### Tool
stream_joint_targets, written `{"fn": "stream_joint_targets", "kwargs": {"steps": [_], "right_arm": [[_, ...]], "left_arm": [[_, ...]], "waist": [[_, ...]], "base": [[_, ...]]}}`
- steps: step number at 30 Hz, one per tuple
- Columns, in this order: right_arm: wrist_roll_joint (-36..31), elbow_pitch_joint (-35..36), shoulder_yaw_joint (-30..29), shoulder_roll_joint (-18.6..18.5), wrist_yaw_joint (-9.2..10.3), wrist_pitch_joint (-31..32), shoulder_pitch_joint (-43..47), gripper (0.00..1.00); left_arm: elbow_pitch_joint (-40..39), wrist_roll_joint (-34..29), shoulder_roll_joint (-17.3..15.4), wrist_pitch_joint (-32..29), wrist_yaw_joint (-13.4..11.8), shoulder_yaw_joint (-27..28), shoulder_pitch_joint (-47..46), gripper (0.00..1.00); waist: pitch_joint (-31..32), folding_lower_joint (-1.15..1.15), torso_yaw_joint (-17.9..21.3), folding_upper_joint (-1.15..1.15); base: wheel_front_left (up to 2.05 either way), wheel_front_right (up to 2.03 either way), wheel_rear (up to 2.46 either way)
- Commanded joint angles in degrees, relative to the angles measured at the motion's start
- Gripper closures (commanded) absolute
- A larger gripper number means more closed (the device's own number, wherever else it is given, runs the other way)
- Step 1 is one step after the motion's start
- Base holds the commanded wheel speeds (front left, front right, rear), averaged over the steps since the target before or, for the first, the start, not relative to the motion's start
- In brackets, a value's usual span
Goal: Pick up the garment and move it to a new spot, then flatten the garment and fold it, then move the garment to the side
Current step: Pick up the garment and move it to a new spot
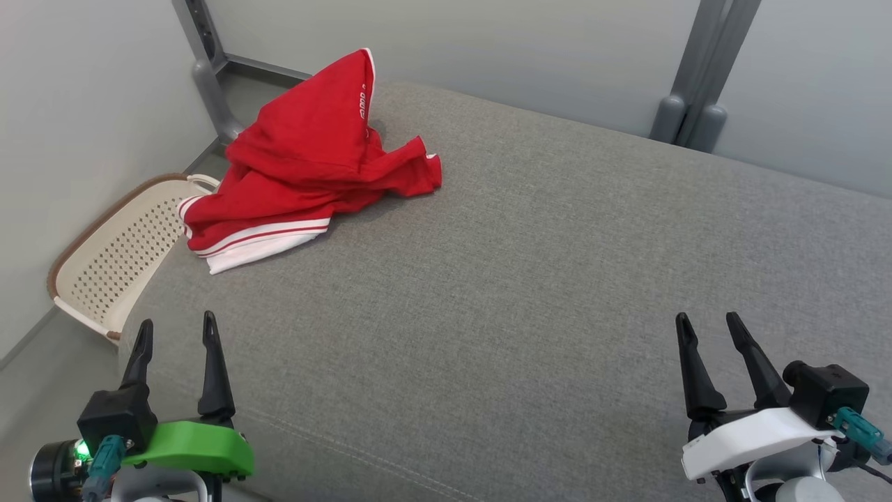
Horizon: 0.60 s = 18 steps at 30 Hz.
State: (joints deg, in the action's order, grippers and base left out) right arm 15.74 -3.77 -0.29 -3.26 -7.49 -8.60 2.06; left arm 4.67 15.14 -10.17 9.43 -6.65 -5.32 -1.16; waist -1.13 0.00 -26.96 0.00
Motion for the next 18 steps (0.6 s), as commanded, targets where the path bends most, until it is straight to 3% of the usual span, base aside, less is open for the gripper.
{"fn": "stream_joint_targets", "kwargs": {"steps": [1, 18], "right_arm": [[-0.29, 0.07, 0.07, -0.09, 0.0, 0.12, 0.24, 0.0], [-0.35, 1.35, 0.28, -2.23, 0.0, 1.46, -1.39, 0.0]], "left_arm": [[0.05, 0.74, -0.37, 0.4, -0.32, 0.26, 0.74, 0.0], [1.57, 1.66, -0.14, 1.51, -0.14, -0.01, -4.25, 0.0]], "waist": [[-0.28, 0.0, -0.58, 0.0], [-3.23, 0.0, 2.71, 0.0]], "base": [[0.0, 0.0, 0.0], [0.0, 0.0, 0.0]]}}
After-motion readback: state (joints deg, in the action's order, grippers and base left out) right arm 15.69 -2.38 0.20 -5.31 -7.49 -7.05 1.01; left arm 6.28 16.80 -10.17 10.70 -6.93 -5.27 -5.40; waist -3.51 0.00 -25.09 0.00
